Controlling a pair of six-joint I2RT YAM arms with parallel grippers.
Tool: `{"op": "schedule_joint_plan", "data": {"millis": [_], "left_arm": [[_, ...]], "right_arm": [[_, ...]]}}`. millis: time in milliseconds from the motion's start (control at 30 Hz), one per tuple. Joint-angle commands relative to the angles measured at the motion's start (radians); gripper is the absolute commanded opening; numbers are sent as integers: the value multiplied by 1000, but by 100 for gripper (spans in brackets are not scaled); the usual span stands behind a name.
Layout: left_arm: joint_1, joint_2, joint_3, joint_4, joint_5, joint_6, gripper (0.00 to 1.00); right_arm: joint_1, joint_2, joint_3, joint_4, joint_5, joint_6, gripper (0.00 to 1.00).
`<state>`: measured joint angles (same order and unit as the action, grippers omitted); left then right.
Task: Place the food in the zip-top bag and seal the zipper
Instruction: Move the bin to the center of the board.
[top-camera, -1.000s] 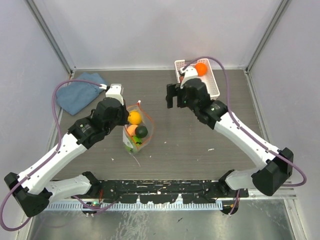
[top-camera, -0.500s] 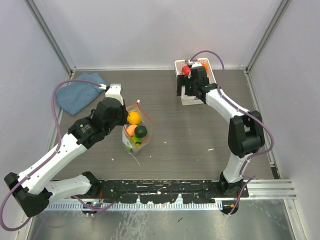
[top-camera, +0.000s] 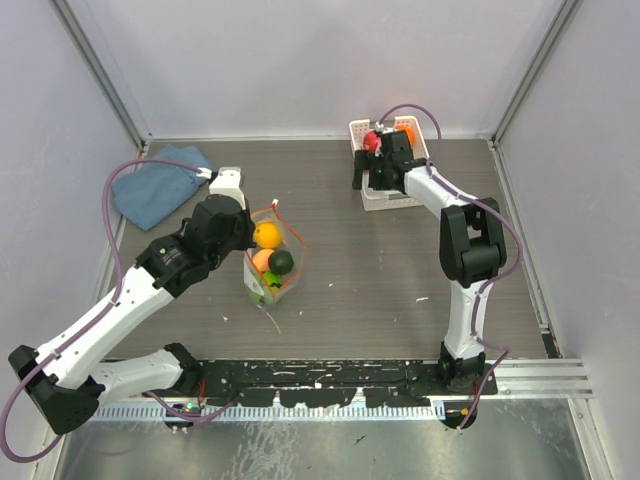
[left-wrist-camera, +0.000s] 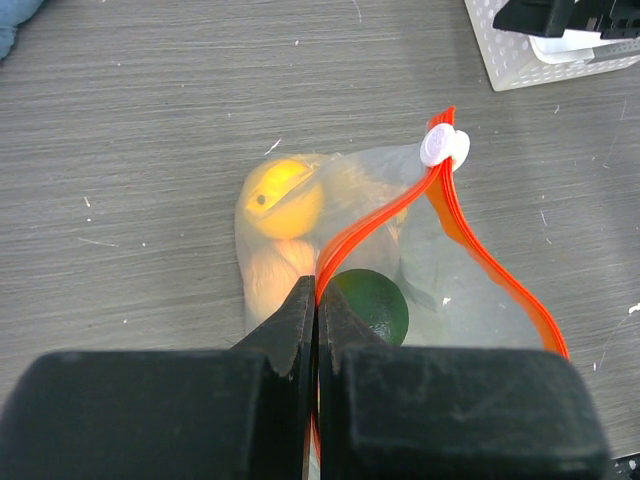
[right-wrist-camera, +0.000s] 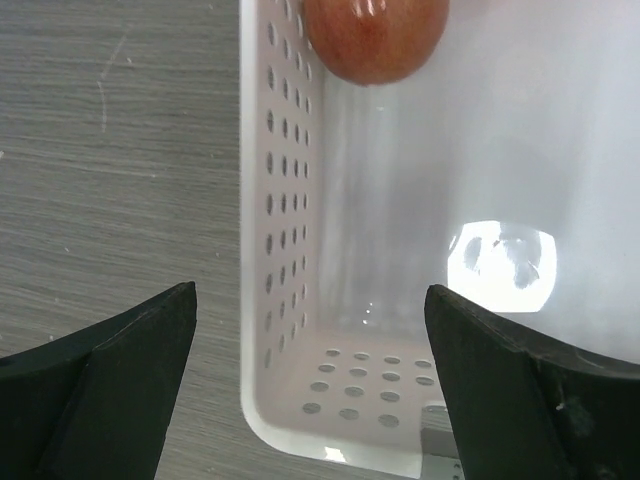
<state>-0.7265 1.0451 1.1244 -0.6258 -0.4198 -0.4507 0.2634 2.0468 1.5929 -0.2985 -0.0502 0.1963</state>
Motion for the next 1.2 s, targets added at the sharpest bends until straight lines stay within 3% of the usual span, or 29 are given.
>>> {"op": "schedule_joint_plan", "data": {"millis": [0,600,867,1167], "left_arm": [[6,-6,20,43,-8,15,0],[6,-23,17,44,4,9,0],[6,-22,18,44,3,7,0],[6,-24,17,43,4,9,0]], "right_arm": [[-20,-55,-43,-20,-29,14,100],[-38,-355,-402,-57,13,81,100],[-39,-473,-382,-23,-18,74,100],[-68,-445,-331,25,171,62,100]]}}
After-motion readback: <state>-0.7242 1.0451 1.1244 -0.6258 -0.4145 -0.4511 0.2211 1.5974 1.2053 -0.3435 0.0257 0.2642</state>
